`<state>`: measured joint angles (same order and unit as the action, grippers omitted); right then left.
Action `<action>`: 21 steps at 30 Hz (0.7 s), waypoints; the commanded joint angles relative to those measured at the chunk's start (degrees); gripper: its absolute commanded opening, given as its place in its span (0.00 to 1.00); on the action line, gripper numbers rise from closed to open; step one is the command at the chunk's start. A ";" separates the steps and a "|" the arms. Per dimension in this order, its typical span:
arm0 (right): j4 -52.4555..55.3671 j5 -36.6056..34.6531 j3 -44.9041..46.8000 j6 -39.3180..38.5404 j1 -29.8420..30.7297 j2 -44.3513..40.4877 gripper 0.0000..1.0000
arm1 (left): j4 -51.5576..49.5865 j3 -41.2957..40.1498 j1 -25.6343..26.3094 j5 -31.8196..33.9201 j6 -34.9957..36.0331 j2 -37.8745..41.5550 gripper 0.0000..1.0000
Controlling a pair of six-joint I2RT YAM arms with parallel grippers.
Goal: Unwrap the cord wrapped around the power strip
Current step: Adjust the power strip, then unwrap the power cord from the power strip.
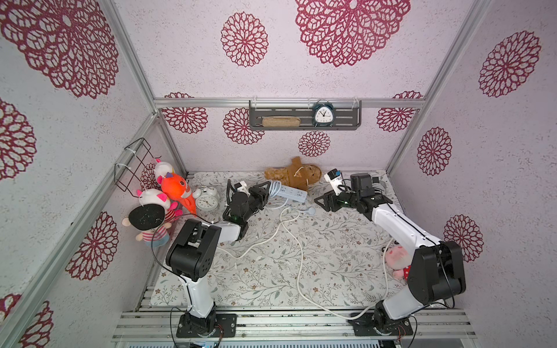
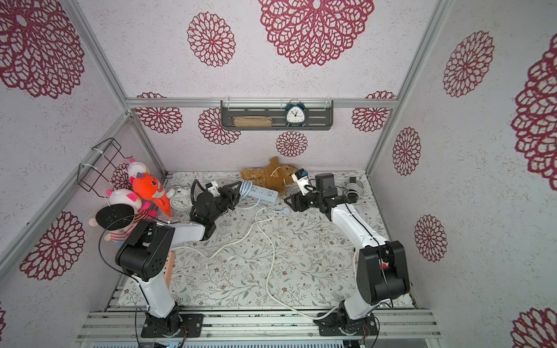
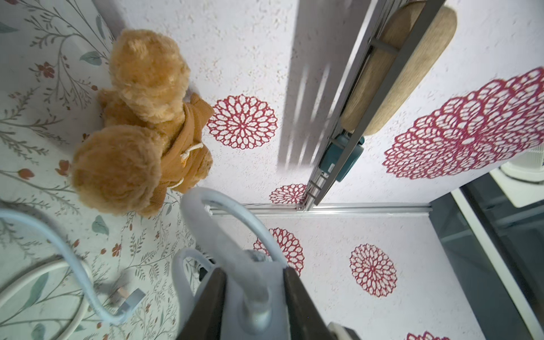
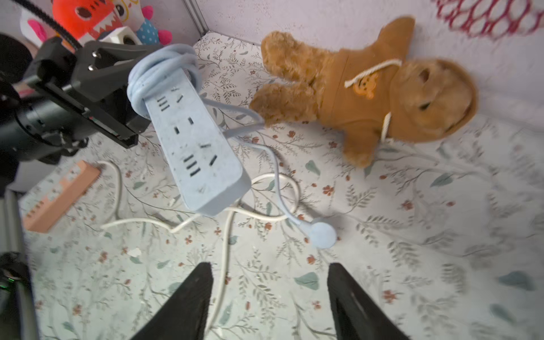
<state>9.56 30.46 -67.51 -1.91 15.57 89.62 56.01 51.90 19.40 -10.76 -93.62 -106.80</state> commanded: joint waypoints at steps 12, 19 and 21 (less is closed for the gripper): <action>-56.94 3.75 17.87 37.61 3.60 3.09 0.58 | 10.18 1.75 4.48 14.23 -6.62 4.48 0.00; -65.81 1.55 14.52 40.81 7.90 8.75 0.69 | 8.33 2.74 6.59 14.00 -8.56 5.20 0.00; -68.27 0.89 13.34 42.14 8.49 10.80 0.69 | 8.69 2.82 6.90 14.15 -9.40 5.12 0.00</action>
<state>-50.37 32.84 -51.68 37.10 23.62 99.04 60.66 52.56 25.85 2.11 -100.40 -104.47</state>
